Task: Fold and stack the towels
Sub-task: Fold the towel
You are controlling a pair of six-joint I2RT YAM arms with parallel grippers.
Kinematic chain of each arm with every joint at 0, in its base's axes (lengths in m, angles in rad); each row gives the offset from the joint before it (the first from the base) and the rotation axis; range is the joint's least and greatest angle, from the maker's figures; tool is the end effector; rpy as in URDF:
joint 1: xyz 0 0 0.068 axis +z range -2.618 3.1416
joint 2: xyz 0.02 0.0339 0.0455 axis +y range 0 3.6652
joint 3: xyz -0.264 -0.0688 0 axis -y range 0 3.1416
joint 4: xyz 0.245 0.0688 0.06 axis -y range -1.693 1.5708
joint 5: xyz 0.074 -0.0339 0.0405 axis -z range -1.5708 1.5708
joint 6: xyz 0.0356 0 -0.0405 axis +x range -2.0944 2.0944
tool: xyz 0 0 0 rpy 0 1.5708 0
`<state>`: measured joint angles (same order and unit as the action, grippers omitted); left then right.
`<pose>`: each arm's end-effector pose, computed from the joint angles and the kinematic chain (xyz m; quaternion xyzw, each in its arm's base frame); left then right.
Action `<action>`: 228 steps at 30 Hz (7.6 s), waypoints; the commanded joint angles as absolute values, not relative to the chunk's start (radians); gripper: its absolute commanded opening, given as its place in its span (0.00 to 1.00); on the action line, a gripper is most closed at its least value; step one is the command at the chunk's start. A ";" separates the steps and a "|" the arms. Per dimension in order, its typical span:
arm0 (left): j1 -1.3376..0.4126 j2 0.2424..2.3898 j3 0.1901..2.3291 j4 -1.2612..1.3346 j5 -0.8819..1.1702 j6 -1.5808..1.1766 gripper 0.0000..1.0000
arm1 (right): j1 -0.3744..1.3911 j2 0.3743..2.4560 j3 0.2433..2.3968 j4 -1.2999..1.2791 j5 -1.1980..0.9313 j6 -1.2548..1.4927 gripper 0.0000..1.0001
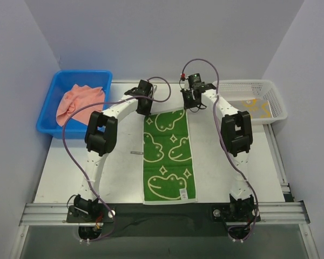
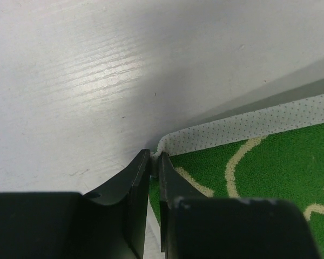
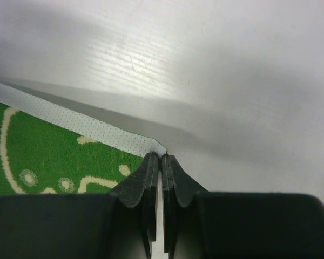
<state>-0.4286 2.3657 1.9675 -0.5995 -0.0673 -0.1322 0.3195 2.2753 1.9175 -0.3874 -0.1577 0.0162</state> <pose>0.4712 -0.2127 0.1667 0.1322 0.9496 -0.0472 0.2804 0.4935 0.1692 0.2110 -0.1692 0.8979 0.1380 0.3823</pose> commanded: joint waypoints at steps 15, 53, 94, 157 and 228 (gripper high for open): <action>-0.396 2.336 2.235 -0.612 -0.087 -0.098 0.00 | 0.270 2.138 1.887 -0.158 -0.173 0.040 0.00; -0.489 1.577 1.197 -0.457 0.137 -0.339 0.00 | 0.454 1.375 1.023 -0.162 -0.166 0.181 0.00; -0.506 1.919 1.328 -0.422 0.156 -0.512 0.00 | 0.298 1.838 1.228 -0.325 -0.219 0.245 0.00; -0.591 1.632 1.043 -0.411 0.084 -0.532 0.01 | 0.368 1.597 0.996 -0.271 -0.092 0.270 0.00; -0.790 1.691 0.966 -0.327 0.038 -0.678 0.15 | 0.359 1.567 0.888 -0.212 -0.008 0.364 0.21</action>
<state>-0.7727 1.7370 0.9878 -0.2737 0.0475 -0.6769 0.3653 1.6470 0.9085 -0.1829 -0.0387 0.3450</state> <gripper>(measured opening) 0.187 0.171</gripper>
